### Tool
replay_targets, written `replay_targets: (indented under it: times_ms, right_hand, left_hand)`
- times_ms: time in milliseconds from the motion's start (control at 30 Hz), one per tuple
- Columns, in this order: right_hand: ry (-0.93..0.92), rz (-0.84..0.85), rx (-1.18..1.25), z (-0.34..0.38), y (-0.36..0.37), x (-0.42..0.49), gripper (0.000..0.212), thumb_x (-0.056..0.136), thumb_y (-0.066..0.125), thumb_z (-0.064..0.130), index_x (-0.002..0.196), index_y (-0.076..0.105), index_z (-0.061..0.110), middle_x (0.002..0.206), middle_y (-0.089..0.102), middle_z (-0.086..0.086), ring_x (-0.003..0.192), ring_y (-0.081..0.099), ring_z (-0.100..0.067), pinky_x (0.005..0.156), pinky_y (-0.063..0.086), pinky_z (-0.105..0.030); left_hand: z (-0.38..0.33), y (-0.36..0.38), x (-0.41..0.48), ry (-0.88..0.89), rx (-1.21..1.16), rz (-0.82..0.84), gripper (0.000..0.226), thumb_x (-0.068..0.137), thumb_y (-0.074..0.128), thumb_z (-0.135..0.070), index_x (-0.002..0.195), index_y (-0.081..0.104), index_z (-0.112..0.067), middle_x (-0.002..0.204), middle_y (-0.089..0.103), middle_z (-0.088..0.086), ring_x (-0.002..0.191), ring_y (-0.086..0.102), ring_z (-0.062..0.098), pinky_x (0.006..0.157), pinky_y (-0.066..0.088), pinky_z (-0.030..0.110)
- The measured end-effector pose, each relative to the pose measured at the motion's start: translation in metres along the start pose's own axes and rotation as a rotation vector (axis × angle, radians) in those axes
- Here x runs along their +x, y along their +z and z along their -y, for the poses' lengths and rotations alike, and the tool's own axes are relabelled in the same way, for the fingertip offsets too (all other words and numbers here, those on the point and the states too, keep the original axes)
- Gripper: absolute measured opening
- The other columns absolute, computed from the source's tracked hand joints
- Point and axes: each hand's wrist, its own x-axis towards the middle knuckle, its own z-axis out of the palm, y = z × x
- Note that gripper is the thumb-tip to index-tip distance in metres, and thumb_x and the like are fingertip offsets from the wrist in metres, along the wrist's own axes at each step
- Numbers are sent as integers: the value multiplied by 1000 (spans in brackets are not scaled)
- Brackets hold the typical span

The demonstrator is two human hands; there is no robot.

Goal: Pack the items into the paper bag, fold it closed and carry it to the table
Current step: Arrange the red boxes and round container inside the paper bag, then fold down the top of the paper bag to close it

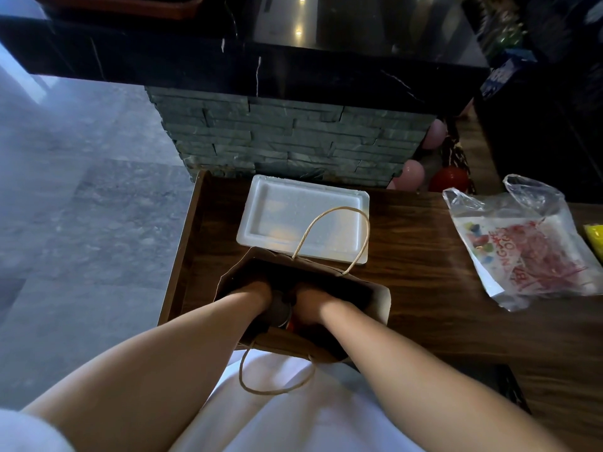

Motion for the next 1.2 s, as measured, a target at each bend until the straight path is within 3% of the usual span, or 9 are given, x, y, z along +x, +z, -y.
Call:
replay_targets:
  times_ms: [267, 467, 533, 633, 733, 833, 933, 1033, 1200]
  right_hand:
    - [-15, -42, -29, -2, 4, -1, 52, 75, 74, 18, 125, 59, 12, 121, 63, -17, 109, 60, -34, 88, 49, -38]
    - [-46, -48, -42, 5, 4, -7, 54, 76, 74, 13, 127, 58, 10, 123, 61, -17, 111, 59, -34, 90, 48, -37]
    - [-57, -60, -26, 8, 0, -14, 50, 80, 69, 12, 129, 57, 10, 125, 61, -17, 112, 58, -33, 91, 47, -36]
    - [-49, -107, 3, 15, -15, -28, 43, 87, 59, 13, 130, 56, 14, 127, 60, -15, 114, 58, -33, 93, 47, -37]
    - [-112, -150, -52, 19, -40, -52, 42, 90, 51, 12, 131, 56, 18, 127, 62, -10, 115, 58, -30, 93, 48, -35]
    - [-233, -114, 8, 11, -64, -91, 42, 92, 46, 13, 131, 56, 24, 129, 62, 1, 111, 59, -16, 92, 49, -27]
    - [-274, -164, 343, -11, -76, -135, 37, 92, 47, 18, 121, 61, 37, 112, 68, 19, 87, 67, 2, 66, 52, -12]
    - [-292, -369, 649, -43, -74, -168, 37, 93, 53, 6, 109, 68, 35, 99, 72, 9, 81, 70, -9, 64, 56, -23]
    - [-91, -691, 821, -93, -39, -176, 49, 85, 60, -2, 107, 64, 41, 96, 68, 9, 75, 68, -10, 64, 56, -23]
  left_hand:
    - [-5, -7, -6, -40, -98, 29, 40, 102, 40, -27, 136, 46, -7, 138, 46, 19, 130, 39, 32, 109, 31, 34]
    - [-10, -12, -14, -105, -91, 30, 31, 99, 43, -14, 70, 50, -9, 105, 55, 16, 128, 50, 32, 102, 41, 36]
    - [-10, -11, -16, -1, 62, 23, 24, 100, 42, -22, 101, 61, -6, 92, 52, 11, 119, 50, 32, 103, 37, 33]
    - [-22, -23, -18, 106, 315, 83, 42, 98, 46, -29, 137, 47, -14, 130, 54, 12, 126, 46, 27, 107, 34, 32]
    - [-40, -49, -40, 189, 218, 34, 37, 98, 46, -20, 131, 56, -7, 134, 56, 16, 124, 52, 30, 105, 42, 36]
    - [-40, -98, -69, 289, -27, 40, 20, 96, 51, -21, 107, 65, -11, 108, 69, 14, 101, 67, 30, 88, 56, 41]
    - [-8, -152, -96, 425, -299, 146, 15, 95, 56, -11, 100, 70, -14, 101, 75, 3, 92, 74, 20, 77, 61, 32]
    - [30, -177, -102, 475, -492, 77, 18, 94, 56, -9, 101, 72, -15, 98, 77, 1, 89, 75, 17, 75, 62, 30]
    - [80, -145, -66, 371, -98, -143, 38, 84, 63, 4, 105, 68, -27, 106, 73, -9, 88, 71, 7, 74, 58, 29]
